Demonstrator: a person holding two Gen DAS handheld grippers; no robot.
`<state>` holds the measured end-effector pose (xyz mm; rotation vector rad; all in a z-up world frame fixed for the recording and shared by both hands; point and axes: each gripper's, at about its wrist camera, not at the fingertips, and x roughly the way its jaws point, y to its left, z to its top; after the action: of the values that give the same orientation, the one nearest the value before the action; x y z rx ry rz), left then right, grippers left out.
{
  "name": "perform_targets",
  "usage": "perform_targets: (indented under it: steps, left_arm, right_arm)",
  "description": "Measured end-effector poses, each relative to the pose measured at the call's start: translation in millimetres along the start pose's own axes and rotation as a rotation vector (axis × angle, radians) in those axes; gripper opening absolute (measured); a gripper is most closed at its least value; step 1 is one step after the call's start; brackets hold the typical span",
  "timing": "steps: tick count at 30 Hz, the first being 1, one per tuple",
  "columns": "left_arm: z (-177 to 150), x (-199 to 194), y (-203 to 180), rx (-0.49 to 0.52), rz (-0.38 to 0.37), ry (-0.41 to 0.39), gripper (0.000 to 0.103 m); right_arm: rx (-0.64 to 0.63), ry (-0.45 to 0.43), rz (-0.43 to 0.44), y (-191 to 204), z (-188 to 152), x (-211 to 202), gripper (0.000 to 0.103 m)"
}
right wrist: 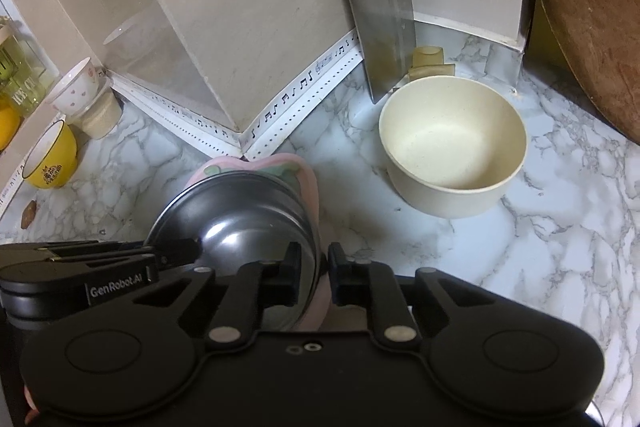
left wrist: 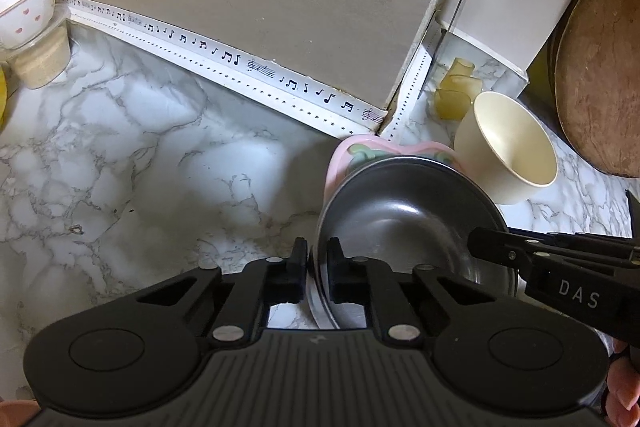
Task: Organize plates and bowls
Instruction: 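Move both tools to the pink steel pot and close on its rim, then lift the pink pot with both tools and lower it into the steel bowl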
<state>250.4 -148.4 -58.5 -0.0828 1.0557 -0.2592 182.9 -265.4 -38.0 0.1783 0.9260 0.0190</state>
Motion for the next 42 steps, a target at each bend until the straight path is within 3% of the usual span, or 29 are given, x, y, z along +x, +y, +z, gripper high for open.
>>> perform_targets:
  steps: [14, 26, 35, 42]
  left_arm:
    - [-9, -17, -7, 0.031, -0.012, 0.002, 0.008]
    - [-5, -67, -27, 0.076, -0.057, -0.049, 0.007]
    - [-13, -105, -67, 0.153, -0.134, -0.048, 0.008]
    - [-31, -108, -109, 0.224, -0.178, -0.005, 0.008]
  right_arm:
    - [0.007, 0.004, -0.05, 4, -8, -10, 0.008]
    - [0.028, -0.055, -0.063, 7, -9, -61, 0.008]
    - [0.034, -0.077, -0.111, -6, -20, -123, 0.008]
    - [0.096, -0.079, -0.165, -35, -45, -153, 0.008]
